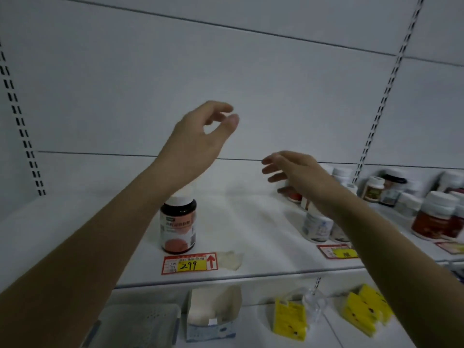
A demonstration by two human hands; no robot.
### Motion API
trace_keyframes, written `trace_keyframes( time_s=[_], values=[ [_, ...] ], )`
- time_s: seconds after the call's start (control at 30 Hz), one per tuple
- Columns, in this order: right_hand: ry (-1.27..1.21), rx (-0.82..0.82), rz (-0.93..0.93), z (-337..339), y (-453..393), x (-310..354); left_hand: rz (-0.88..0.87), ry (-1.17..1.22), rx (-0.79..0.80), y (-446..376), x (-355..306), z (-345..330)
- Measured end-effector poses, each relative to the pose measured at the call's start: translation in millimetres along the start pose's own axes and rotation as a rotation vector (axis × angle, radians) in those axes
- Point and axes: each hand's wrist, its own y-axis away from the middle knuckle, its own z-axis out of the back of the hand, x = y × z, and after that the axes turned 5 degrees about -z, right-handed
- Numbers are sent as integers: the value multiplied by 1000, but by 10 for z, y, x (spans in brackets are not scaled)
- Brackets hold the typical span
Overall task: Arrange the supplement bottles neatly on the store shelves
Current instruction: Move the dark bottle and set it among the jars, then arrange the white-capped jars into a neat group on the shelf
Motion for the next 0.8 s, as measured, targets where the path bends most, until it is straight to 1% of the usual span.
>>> trace_keyframes(
  time_s=[0.1,0.2,0.37,0.47,0.57,0.67,0.73,0.8],
  values=[
    [94,-58,41,468,-13,99,-41,-10,110,-232,-146,-382],
    [175,-113,48,933,-112,2,-22,-28,193,-350,-153,-820],
    [260,-110,-21,1540,-444,-517,114,-78,305,-442,-48,-1502],
    [438,-37,-45,1823,-645,-865,191,-168,385,-564,15,-1864],
    [635,89,-50,2046,-829,-1094,242,-269,472,-707,30,-2186],
    [785,203,-20,2125,-971,-1240,321,-295,555,-800,16,-2445],
    [831,255,12,2102,-1045,-1339,356,-315,579,-821,35,-2586],
    [816,300,23,2052,-1103,-1435,370,-327,594,-818,67,-2700]
  ],
)
